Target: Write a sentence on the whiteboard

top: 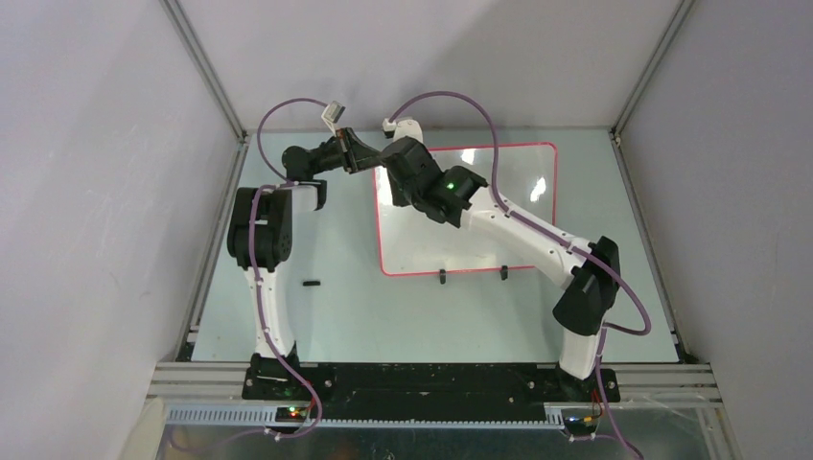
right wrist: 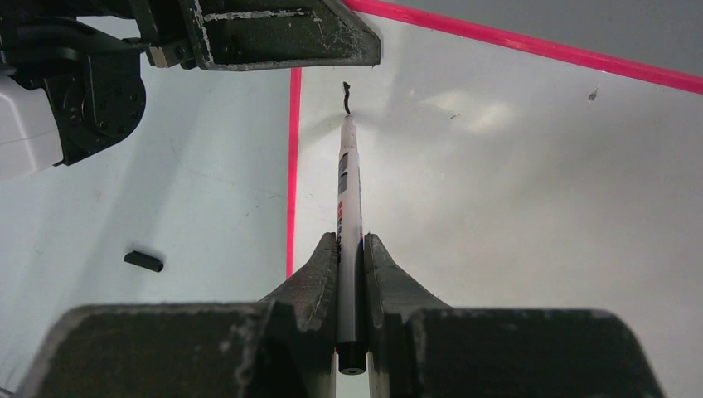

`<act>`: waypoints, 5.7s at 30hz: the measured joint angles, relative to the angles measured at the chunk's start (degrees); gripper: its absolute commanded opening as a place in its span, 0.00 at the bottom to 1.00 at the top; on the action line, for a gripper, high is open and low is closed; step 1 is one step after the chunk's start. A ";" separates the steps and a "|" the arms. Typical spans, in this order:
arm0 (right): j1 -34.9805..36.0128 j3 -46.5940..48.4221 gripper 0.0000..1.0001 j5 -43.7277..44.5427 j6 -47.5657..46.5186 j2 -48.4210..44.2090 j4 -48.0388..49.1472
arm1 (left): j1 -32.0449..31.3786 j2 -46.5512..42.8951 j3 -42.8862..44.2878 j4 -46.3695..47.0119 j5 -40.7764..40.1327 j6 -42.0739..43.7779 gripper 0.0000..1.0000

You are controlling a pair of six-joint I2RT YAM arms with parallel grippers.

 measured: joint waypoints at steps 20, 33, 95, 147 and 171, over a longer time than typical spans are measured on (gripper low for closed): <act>0.31 0.66 0.00 -2.43 -0.17 0.35 -2.71 | -0.07 -0.31 0.00 0.00 0.28 0.09 0.00; 1.46 -25.24 0.00 -3.58 -7.13 -20.68 16.46 | -0.07 -0.31 0.00 0.00 0.31 0.09 0.00; -0.42 -23.80 0.00 -9.84 -15.93 -14.34 21.90 | -0.70 -9.73 -14.99 -0.09 -6.16 8.41 0.00; -0.59 -21.57 0.00 -7.72 -15.91 -12.61 20.59 | -0.98 -10.03 -14.99 -0.13 -6.16 8.57 0.00; -0.50 -22.38 0.00 -7.82 -15.43 -12.63 20.00 | -0.98 -10.03 -14.97 -0.90 -6.34 9.07 0.00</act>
